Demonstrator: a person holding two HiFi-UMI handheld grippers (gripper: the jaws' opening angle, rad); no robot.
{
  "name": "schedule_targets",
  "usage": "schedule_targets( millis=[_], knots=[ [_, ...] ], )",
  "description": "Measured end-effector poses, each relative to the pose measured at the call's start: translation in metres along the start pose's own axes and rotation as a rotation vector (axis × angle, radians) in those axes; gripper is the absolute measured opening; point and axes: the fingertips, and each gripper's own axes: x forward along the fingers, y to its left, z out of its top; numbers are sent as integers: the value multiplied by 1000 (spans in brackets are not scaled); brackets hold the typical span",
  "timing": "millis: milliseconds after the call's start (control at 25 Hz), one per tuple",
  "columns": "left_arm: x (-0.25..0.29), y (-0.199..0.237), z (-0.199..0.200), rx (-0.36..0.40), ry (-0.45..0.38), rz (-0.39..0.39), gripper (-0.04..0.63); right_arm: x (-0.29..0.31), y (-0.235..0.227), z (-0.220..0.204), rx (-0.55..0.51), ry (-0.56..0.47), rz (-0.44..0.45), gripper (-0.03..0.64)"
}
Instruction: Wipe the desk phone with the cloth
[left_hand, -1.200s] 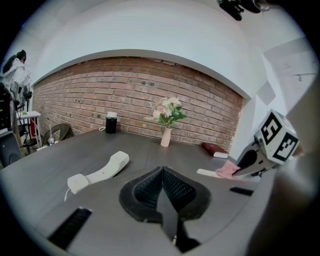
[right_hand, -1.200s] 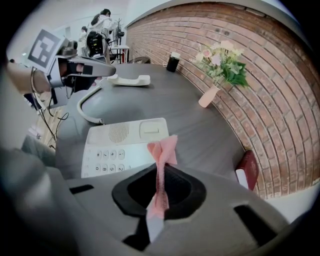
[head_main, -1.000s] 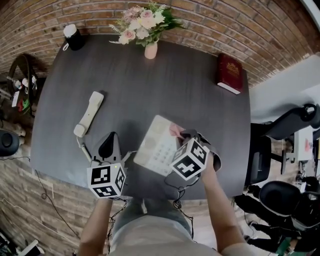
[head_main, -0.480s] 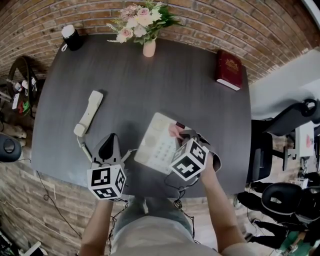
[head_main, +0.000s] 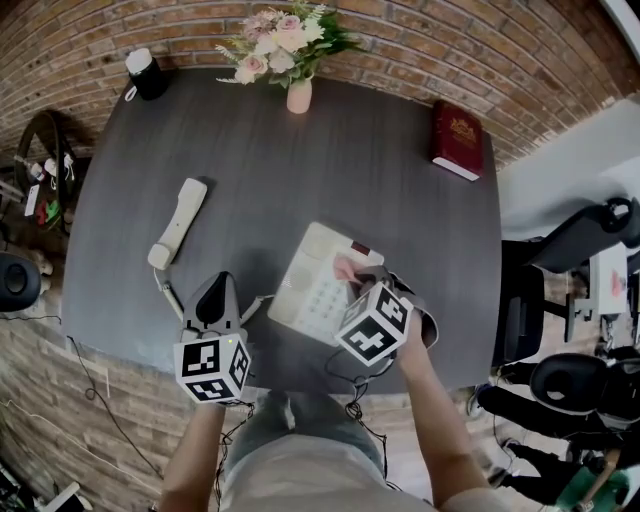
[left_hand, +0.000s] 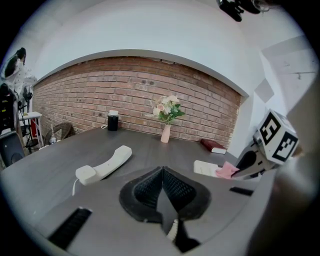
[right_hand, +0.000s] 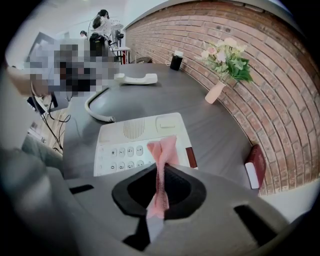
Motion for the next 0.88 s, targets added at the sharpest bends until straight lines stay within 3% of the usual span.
schedule_targets(
  millis=[880],
  knots=[
    [-22,1,-13,0,6,9,5,1,29,-12,1,5,33,20]
  ],
)
